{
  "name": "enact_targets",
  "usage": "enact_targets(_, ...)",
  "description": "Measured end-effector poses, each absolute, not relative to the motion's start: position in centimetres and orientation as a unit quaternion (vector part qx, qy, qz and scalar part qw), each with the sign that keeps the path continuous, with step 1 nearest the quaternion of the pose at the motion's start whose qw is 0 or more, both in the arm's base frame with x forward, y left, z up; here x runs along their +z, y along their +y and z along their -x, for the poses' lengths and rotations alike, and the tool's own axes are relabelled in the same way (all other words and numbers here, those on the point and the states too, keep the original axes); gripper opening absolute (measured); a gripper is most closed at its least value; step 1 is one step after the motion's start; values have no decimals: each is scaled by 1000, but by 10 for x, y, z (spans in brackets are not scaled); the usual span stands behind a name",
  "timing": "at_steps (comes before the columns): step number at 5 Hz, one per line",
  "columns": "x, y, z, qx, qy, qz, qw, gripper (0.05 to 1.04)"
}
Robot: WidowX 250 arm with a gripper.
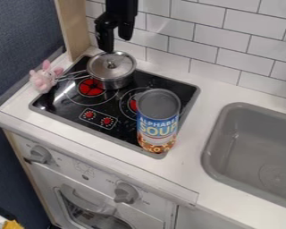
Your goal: Move the little plush to the right burner
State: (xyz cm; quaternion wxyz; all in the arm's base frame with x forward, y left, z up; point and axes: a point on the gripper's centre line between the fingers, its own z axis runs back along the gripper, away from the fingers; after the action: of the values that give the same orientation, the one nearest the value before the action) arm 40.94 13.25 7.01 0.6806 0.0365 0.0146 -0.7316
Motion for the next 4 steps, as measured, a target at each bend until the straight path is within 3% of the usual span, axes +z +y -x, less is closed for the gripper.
enact_targets(1, 68, 155, -397, -740, 26, -33, 671, 1001)
enact_targets(3, 89, 191, -359, -770, 37, -90, 631, 1001)
enact_targets(4, 88, 214, -342, -766, 33, -83, 637, 1001)
